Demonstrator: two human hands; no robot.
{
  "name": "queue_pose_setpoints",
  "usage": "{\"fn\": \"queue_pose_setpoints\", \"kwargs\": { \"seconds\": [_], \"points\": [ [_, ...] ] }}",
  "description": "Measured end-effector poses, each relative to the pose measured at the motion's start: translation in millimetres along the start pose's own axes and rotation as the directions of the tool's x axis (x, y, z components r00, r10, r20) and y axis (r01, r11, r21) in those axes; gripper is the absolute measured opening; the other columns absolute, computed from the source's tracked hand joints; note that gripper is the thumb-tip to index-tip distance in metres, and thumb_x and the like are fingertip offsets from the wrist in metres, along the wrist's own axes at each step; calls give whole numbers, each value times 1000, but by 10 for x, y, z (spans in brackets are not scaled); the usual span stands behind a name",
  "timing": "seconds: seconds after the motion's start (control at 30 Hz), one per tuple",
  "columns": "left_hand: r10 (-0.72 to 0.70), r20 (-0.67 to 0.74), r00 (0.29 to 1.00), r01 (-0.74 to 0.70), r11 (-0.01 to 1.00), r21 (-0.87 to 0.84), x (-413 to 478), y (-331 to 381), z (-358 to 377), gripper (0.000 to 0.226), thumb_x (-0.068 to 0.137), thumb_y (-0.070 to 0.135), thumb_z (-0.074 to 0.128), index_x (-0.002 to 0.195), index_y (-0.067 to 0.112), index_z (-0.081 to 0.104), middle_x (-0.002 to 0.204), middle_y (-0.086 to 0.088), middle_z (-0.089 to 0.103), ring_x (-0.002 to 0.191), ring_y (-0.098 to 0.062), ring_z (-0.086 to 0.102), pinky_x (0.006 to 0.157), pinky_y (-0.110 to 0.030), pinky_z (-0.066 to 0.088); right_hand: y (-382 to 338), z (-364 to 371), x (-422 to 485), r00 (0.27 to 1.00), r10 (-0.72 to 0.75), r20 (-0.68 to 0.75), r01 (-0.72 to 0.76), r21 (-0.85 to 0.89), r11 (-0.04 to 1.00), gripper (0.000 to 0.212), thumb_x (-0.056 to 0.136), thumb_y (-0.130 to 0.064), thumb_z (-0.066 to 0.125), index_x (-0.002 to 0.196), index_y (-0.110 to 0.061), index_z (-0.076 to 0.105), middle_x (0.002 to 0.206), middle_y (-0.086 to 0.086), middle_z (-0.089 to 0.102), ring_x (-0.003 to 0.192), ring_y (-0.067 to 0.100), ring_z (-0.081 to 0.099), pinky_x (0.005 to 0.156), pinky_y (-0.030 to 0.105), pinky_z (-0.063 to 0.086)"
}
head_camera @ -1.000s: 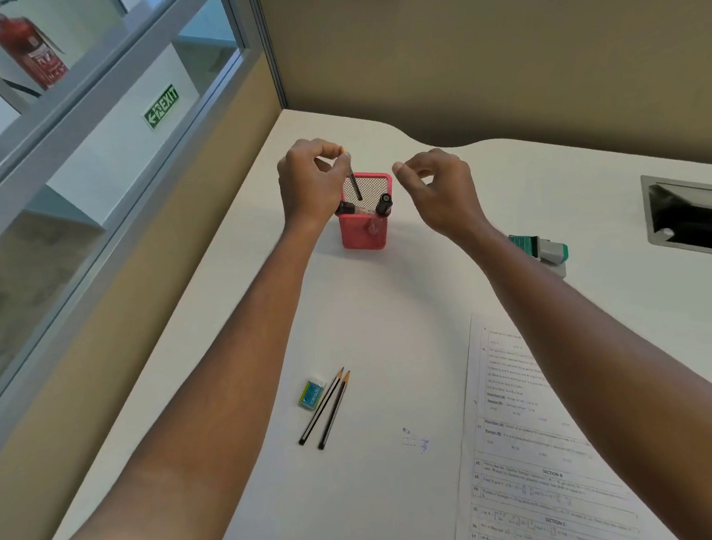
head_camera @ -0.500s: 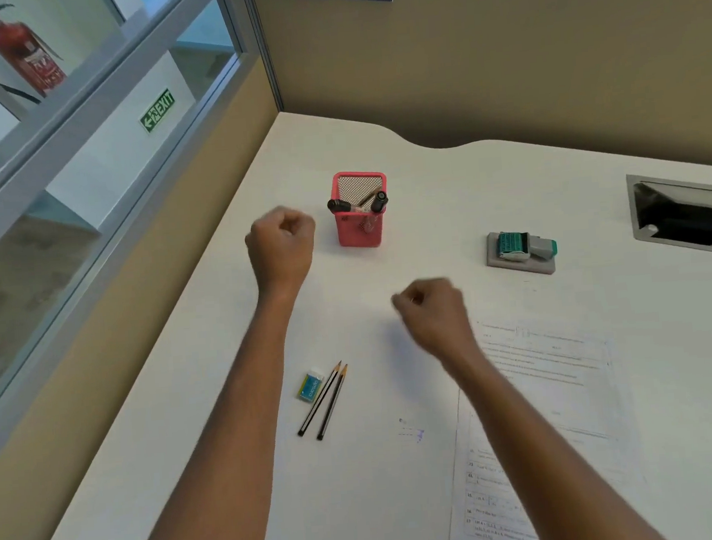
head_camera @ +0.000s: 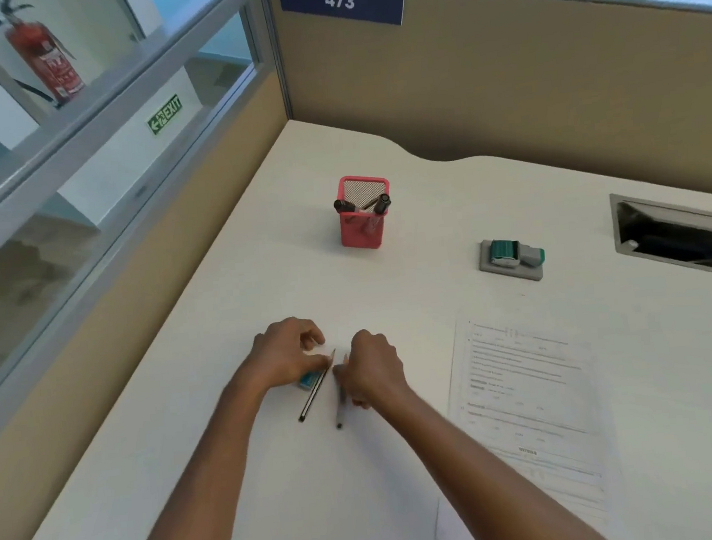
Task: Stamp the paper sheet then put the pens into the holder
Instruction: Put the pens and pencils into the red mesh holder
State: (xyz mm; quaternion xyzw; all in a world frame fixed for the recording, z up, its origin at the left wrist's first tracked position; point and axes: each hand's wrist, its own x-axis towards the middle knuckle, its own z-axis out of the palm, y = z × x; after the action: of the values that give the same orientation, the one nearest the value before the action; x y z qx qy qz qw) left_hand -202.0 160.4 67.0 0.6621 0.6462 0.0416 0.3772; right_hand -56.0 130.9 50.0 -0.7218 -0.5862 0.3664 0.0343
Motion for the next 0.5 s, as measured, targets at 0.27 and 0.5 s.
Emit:
{"fn": "queue_pose_setpoints", "kwargs": {
  "seconds": [0.27,0.5],
  "points": [
    [-13,8,1000,13,1000,15,-79,-150,-32,42,70,30,85,106,28,62,100,6,56,87,-13,57,84,-32,52,127,-210,45,992,18,-122,14,259,966,21,78,-23,60,69,-5,52,71,12,63,64,30,61,56,35,46],
    [-3,-28,1000,4,1000,29,-142,-197,118,28,74,21,80,99,22,68,93,5,60,81,-15,61,80,-32,54,49,-228,95,995,-44,-87,66,262,963,21,91,-18,40,70,-14,37,75,6,50,66,26,47,52,30,33]
  ]
}}
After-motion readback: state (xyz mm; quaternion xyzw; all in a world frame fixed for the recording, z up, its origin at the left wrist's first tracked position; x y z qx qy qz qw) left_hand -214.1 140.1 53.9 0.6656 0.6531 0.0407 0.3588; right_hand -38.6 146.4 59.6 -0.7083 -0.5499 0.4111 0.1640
